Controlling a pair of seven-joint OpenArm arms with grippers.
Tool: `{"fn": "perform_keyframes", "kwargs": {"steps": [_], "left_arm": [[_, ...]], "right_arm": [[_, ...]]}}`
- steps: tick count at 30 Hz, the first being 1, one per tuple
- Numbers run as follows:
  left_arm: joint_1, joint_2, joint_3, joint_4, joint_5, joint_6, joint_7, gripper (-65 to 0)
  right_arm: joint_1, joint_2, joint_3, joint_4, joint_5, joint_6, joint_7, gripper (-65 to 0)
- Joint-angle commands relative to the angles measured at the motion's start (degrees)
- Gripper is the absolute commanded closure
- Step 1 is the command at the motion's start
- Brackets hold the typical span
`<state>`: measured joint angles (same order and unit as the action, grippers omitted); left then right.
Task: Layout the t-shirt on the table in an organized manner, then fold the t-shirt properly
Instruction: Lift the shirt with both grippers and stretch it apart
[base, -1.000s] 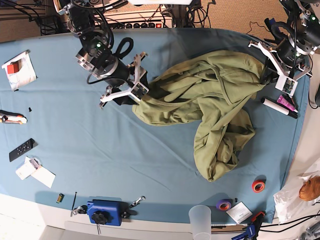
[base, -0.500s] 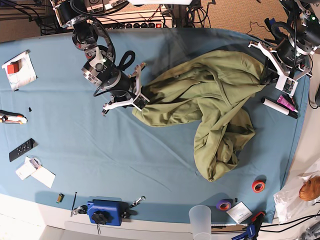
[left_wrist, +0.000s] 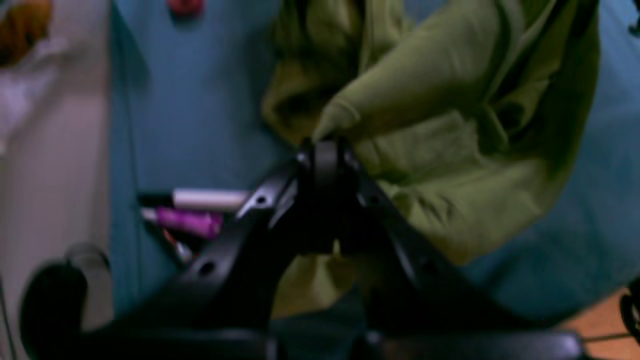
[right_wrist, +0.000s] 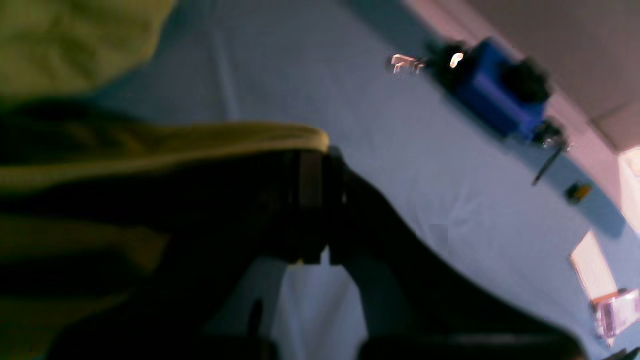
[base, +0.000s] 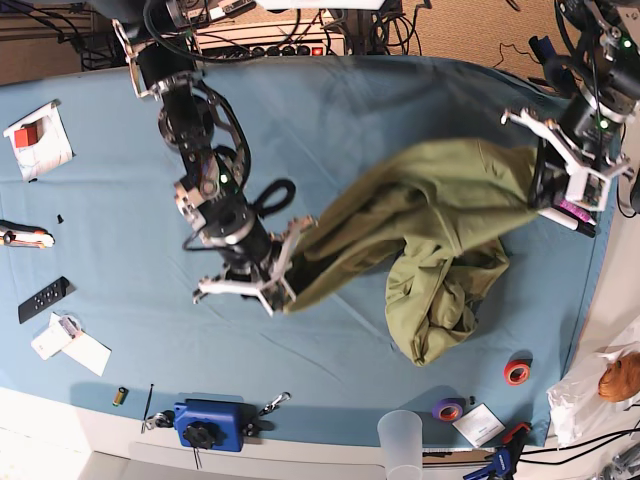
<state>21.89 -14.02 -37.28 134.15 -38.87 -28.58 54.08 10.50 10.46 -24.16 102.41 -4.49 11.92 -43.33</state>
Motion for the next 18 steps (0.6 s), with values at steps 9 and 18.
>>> {"fn": "perform_keyframes", "kwargs": {"steps": [9, 18], "left_arm": [[-3.02, -1.95, -0.90, 0.85, -0.11, 0.02, -8.66, 0.0], [-2.99, -5.07, -11.74, 0.85, -2.12, 0.85, -9.11, 0.0]], "right_arm": [[11.56, -3.76, 1.25, 1.07, -2.69, -4.96, 0.28, 0.0], [15.50, -6.84, 9.29, 1.05, 1.05, -5.07, -1.29, 0.0]]}}
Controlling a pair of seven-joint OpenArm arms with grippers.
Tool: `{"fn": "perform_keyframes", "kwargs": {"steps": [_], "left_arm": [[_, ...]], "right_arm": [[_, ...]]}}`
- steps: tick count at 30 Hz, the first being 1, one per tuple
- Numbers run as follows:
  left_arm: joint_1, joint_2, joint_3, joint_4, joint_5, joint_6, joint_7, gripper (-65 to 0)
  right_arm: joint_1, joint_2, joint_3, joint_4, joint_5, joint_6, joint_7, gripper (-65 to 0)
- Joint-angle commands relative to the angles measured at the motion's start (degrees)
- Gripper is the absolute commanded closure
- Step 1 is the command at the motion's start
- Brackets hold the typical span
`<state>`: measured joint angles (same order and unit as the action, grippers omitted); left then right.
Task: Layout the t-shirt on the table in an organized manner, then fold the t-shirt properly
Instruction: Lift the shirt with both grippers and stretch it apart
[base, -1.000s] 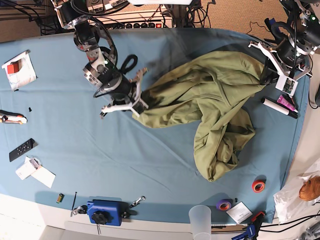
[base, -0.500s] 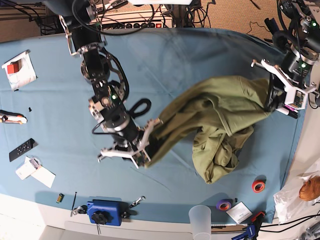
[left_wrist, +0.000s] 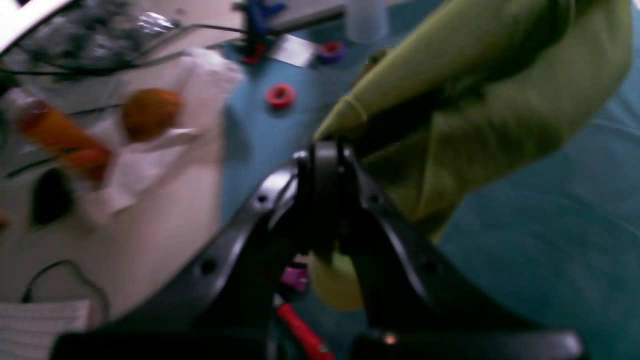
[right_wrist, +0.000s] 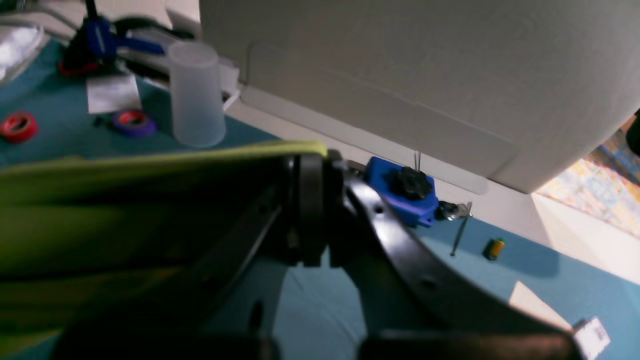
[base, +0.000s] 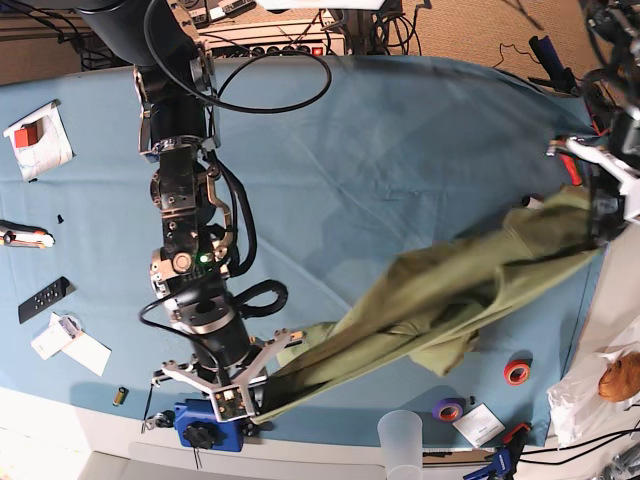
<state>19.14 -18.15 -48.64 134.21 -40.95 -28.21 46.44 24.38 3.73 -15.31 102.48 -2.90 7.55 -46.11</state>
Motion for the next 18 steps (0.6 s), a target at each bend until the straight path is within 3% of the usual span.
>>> {"fn": "perform_keyframes", "kwargs": {"steps": [1, 6, 14, 18], "left_arm": [[-0.24, -1.29, -1.75, 0.79, -0.96, 0.48, -1.46, 0.0], [0.11, -2.16, -5.55, 0.79, -7.67, -0.66, -0.02, 0.0], [3.26, -0.52, -5.49, 0.79, -28.00, -11.79, 7.17, 0.0], [4.83, 1.49, -5.42, 0.79, -35.23, -11.79, 10.47, 0.0]], "right_arm": [[1.57, -0.07, 0.74, 0.96, -0.61, -0.72, 1.18, 0.0], [1.03, -0.09, 1.44, 0.94, -0.57, -0.70, 0.59, 0.0], [-0.46, -0.09, 1.42, 0.92, -0.50, -0.50, -1.88, 0.0], [-3.21, -0.09, 1.40, 0.92, 2.58, 4.11, -2.82, 0.0]]}}
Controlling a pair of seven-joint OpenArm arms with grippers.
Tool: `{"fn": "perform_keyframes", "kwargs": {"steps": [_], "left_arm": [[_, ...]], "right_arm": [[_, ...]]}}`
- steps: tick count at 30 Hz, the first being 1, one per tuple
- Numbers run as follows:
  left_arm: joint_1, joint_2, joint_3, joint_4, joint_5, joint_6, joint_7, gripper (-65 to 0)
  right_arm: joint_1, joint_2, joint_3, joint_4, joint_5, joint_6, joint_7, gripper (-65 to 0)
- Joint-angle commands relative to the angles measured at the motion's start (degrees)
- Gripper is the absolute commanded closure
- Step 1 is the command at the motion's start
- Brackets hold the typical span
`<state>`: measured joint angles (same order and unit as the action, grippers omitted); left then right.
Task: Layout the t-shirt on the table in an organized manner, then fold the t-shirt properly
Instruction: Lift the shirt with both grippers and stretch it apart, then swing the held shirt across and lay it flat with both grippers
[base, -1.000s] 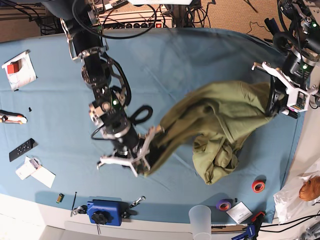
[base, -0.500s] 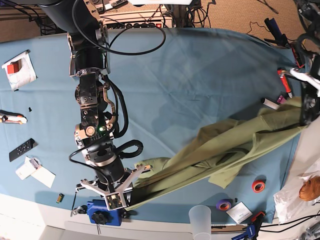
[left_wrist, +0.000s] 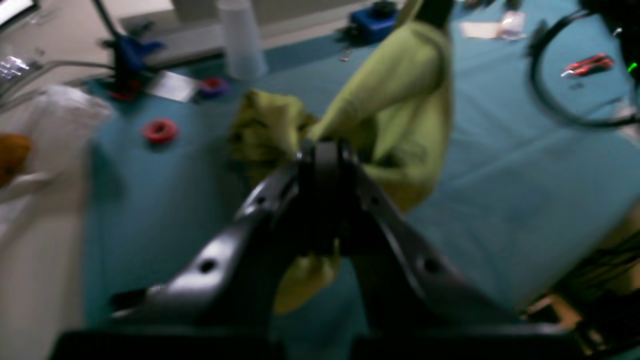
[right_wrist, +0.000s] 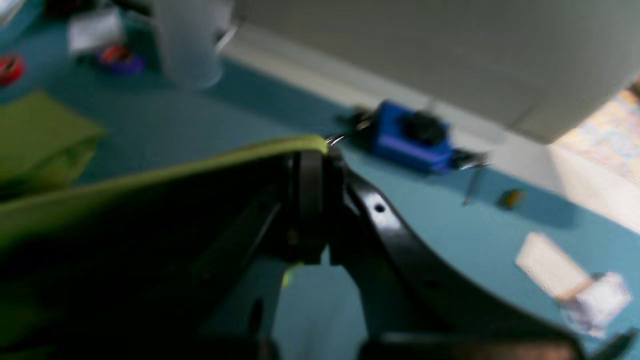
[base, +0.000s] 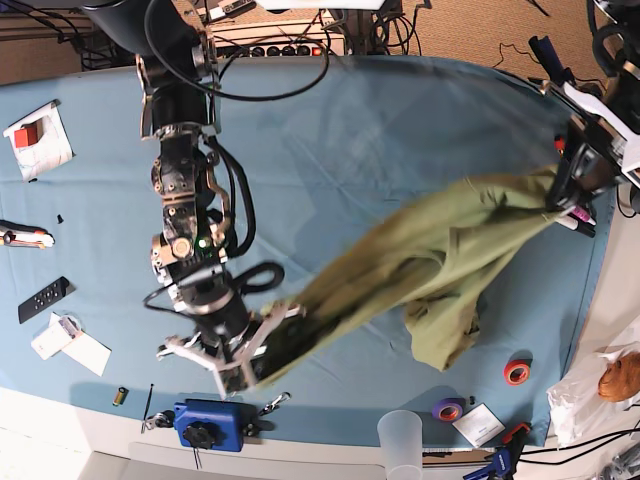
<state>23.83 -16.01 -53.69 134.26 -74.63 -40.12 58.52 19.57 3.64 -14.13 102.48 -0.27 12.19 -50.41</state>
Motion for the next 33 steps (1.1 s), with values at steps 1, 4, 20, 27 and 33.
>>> {"fn": "perform_keyframes", "kwargs": {"steps": [1, 4, 20, 27, 33], "left_arm": [[0.31, -0.09, -0.09, 0.74, -2.56, 0.12, -1.05, 0.0], [0.31, 0.81, 2.56, 0.74, -3.78, 0.12, 0.09, 0.0], [6.19, 2.99, 34.25, 0.74, -0.96, 0.12, 1.77, 0.0], [6.16, 3.02, 49.55, 0.74, 12.79, 0.12, -3.76, 0.0], [6.12, 4.37, 61.64, 0.74, 29.22, 0.12, -12.09, 0.0]], "right_arm": [[0.87, 0.00, 0.22, 0.92, 0.94, 0.55, 1.18, 0.0], [-1.18, 0.02, 0.22, 0.92, 2.45, 2.03, 0.74, 0.0], [-3.13, 4.42, 4.79, 0.92, 1.57, 2.34, -0.24, 0.0], [-3.45, 8.31, 12.79, 0.92, 5.05, 2.34, 0.00, 0.0], [-3.72, 12.63, 13.40, 0.92, 5.01, 2.32, 0.07, 0.0]]}}
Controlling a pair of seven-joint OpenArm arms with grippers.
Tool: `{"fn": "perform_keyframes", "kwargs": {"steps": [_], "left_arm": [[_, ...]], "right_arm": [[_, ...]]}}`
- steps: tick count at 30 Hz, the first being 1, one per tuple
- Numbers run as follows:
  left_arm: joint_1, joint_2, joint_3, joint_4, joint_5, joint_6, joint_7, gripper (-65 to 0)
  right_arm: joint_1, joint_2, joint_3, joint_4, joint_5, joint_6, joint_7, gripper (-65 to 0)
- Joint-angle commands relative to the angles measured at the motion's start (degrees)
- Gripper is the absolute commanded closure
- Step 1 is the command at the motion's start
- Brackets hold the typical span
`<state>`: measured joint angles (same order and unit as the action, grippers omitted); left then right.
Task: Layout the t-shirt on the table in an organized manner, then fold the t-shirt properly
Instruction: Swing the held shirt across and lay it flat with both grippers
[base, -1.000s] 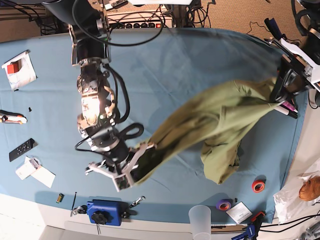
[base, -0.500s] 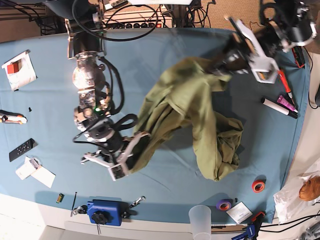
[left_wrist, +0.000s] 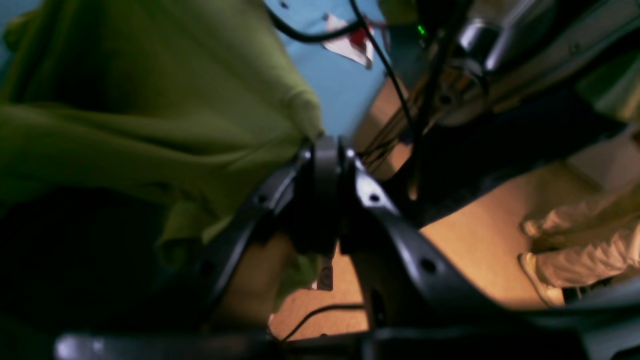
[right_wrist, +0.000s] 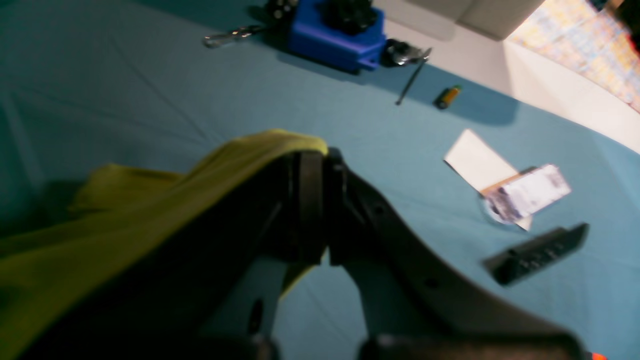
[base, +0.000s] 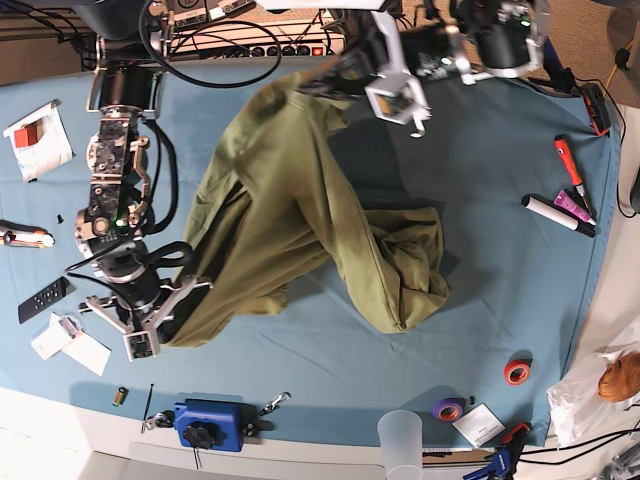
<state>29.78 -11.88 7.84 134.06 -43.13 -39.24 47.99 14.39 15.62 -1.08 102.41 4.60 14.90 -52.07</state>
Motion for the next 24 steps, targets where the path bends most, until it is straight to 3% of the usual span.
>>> {"fn": "perform_keyframes", "kwargs": {"steps": [1, 6, 9, 11, 19, 22, 24], "left_arm": [[0.20, 1.27, 1.86, 0.94, -0.17, -0.76, -2.03, 0.0], [0.17, 5.53, 8.35, 0.94, 3.82, -0.76, -2.21, 0.0], [0.20, 6.47, 9.97, 0.94, 5.16, -0.76, -2.80, -13.4], [0.20, 6.45, 9.99, 0.94, 6.75, -0.76, -4.07, -18.7], [-0.61, 6.47, 9.99, 0.94, 8.61, -0.76, -5.07, -19.0], [-1.77, 6.45, 9.99, 0.94, 16.15, -0.76, -7.72, -18.9], [-3.21, 6.43, 9.97, 0.94, 21.92, 2.84, -8.72, -18.9]], "right_arm": [[1.46, 1.27, 0.35, 0.96, 0.13, -0.39, 1.70, 0.0], [1.46, 2.49, 0.35, 0.96, 0.11, -0.33, 0.98, 0.0], [1.46, 2.49, 0.35, 0.96, 0.11, -0.31, 0.81, -9.8], [1.49, 2.49, 0.35, 0.98, 0.11, -0.33, 0.94, -15.3], [1.53, 2.49, 0.35, 0.98, -0.94, -0.37, 3.87, -16.0], [1.53, 2.49, 0.35, 0.98, -2.12, -0.39, 4.42, -16.0], [1.51, 2.49, 0.35, 0.98, -2.12, -0.37, 4.20, -16.0]]}}
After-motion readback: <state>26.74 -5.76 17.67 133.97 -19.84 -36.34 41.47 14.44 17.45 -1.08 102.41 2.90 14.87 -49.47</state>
